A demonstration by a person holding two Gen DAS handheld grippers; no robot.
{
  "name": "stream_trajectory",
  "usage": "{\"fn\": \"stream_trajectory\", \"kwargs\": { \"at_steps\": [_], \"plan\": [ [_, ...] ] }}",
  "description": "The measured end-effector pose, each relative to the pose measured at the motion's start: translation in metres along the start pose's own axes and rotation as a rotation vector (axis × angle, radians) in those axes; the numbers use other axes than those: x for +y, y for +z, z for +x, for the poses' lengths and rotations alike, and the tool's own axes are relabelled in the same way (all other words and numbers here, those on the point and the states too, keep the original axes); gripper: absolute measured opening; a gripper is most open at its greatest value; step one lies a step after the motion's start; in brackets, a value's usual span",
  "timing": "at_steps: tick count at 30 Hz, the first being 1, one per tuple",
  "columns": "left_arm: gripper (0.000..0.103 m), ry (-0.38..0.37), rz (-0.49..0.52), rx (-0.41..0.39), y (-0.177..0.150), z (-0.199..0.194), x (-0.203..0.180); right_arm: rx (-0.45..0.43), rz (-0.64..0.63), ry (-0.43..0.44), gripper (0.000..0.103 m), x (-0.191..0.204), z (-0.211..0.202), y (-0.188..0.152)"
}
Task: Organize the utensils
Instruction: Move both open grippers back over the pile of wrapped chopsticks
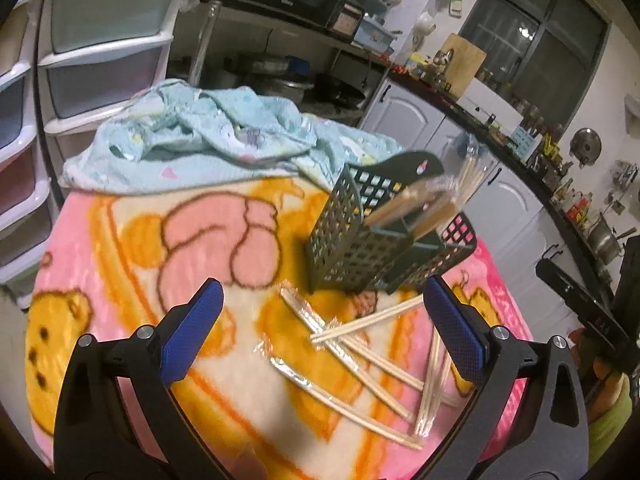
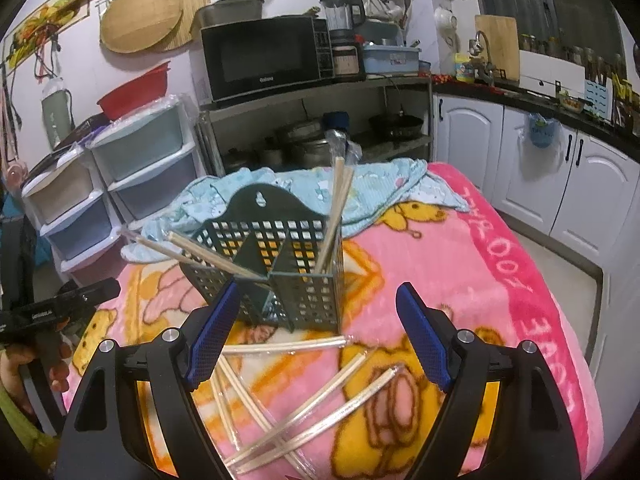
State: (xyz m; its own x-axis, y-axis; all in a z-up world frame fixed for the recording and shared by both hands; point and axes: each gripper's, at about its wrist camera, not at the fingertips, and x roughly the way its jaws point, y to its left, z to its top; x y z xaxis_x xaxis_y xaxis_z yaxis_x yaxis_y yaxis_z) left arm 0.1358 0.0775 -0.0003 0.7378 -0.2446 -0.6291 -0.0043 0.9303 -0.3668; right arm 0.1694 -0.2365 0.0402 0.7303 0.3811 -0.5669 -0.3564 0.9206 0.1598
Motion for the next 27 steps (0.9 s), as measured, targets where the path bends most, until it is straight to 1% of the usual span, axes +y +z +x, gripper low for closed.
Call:
{"fn": "stream_trajectory", "kwargs": {
  "at_steps": [5,15,21,27],
  "plan": [
    [0.092,0.017,0.007,0.038,-0.012,0.008,0.0,0.026,0.007,-0.008,0.078,-0.006,0.009,-0.008],
    [0.092,0.076,0.033,0.096,-0.033,0.02,0.003,0.077,0.021,-0.022,0.078,-0.013,0.024,-0.024],
    [0.092,0.093,0.05,0.136,-0.046,0.029,0.003,0.109,0.02,-0.027,0.078,-0.015,0.034,-0.032],
    [0.092,0.086,0.057,0.174,-0.056,0.039,0.004,0.153,0.017,-0.027,0.077,-0.017,0.047,-0.042]
  ]
}}
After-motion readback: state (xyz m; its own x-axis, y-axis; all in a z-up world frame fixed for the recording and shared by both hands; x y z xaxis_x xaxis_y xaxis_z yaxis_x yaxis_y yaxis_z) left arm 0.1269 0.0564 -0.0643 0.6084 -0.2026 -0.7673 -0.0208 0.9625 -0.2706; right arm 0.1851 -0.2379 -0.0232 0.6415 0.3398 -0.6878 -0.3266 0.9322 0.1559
